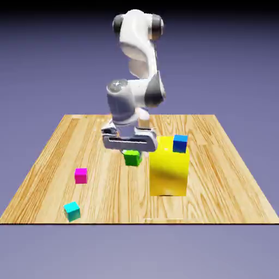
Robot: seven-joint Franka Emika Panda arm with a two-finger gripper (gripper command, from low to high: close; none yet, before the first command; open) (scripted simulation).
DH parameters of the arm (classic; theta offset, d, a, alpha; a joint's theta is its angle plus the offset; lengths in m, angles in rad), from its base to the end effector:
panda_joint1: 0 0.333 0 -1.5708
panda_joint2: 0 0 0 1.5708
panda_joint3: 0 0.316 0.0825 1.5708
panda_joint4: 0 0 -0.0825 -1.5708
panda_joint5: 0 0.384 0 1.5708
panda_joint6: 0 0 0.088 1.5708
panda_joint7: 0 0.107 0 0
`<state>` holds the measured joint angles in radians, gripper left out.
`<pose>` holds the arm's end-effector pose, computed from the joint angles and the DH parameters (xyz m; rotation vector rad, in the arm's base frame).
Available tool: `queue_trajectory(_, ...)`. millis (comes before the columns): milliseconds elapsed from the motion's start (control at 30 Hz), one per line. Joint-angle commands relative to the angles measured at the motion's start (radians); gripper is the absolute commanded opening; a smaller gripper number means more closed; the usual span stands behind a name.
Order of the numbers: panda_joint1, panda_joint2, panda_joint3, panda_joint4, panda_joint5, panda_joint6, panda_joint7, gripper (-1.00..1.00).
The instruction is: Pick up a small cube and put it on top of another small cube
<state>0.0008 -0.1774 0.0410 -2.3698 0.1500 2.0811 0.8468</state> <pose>0.4608 0.0269 0.3863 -2.7755 1.3181 0.2332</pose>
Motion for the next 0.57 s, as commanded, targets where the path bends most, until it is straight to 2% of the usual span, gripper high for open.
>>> queue_trajectory(0, 0.031, -0.036, 0.023, -0.004, -0.013, -0.031, -0.022, -1.0)
queue_trajectory(200, 0.217, -0.254, 0.158, -0.031, -0.071, -0.218, -0.167, -1.0)
queue_trajectory(267, 0.219, -0.257, 0.16, -0.031, -0.072, -0.221, -0.169, -1.0)
queue_trajectory(433, 0.222, -0.208, 0.173, -0.174, -0.068, -0.029, -0.166, -1.0)
queue_trajectory(467, 0.222, -0.208, 0.173, -0.174, -0.068, -0.029, -0.166, 1.0)
queue_trajectory(533, 0.221, -0.219, 0.17, -0.142, -0.069, -0.072, -0.167, 1.0)
